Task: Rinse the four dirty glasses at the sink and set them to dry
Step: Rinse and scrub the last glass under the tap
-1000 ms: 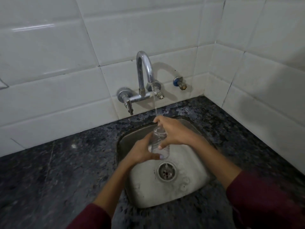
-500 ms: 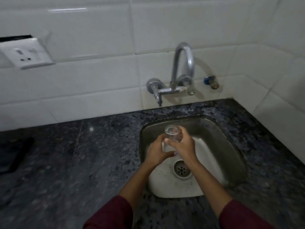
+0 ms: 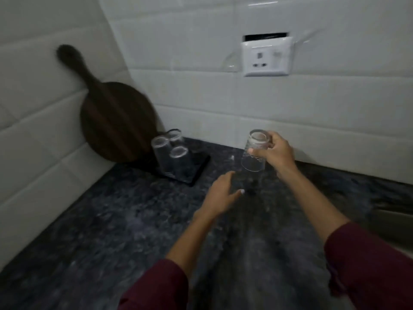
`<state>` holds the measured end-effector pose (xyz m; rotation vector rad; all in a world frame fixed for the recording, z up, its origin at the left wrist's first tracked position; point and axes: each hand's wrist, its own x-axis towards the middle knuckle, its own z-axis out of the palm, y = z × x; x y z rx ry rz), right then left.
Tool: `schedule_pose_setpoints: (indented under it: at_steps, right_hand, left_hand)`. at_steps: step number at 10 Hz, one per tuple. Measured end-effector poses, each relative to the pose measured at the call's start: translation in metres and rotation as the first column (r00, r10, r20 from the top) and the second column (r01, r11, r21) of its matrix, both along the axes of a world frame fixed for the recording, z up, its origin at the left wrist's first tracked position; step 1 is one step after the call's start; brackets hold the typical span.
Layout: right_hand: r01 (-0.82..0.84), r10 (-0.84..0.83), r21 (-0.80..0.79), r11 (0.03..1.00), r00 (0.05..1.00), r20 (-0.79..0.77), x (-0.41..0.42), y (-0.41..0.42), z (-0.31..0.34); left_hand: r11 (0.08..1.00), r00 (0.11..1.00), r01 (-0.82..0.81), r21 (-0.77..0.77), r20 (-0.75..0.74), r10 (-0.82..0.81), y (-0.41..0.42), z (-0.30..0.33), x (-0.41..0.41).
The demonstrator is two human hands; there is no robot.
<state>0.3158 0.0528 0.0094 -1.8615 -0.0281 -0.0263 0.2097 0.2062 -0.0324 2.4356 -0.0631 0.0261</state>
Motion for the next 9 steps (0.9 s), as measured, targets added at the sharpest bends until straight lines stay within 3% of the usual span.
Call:
schedule_pose_setpoints:
  at_steps: [1,2,6,9]
  right_hand:
    - [-0.139,0.139,-0.016,0.990,0.990,-0.020,0.028,0.078,-0.003]
    - [-0.214,0.213,-0.034,0.976,0.976,-0.036,0.047,0.134,-0.011]
    - [-0.347,0.321,-0.180,0.921,0.934,-0.160,0.086,0.199,-0.043]
    - [-0.404,0.370,-0.132,0.905,0.902,-0.222,0.080,0.184,-0.046]
  left_hand:
    - [0.984,0.989,-0.067,0.167,-0.119,0.088,0.059,-0.020,-0.001]
    - [0.960,0.969,-0.018,0.281,-0.230,0.085,0.092,-0.036,-0.002]
    - [0.971,0.975,-0.034,0.238,-0.205,0.084,0.114,-0.056,0.004]
    - [0.978,0.981,-0.064,0.200,-0.165,0.098,0.110,-0.046,0.004]
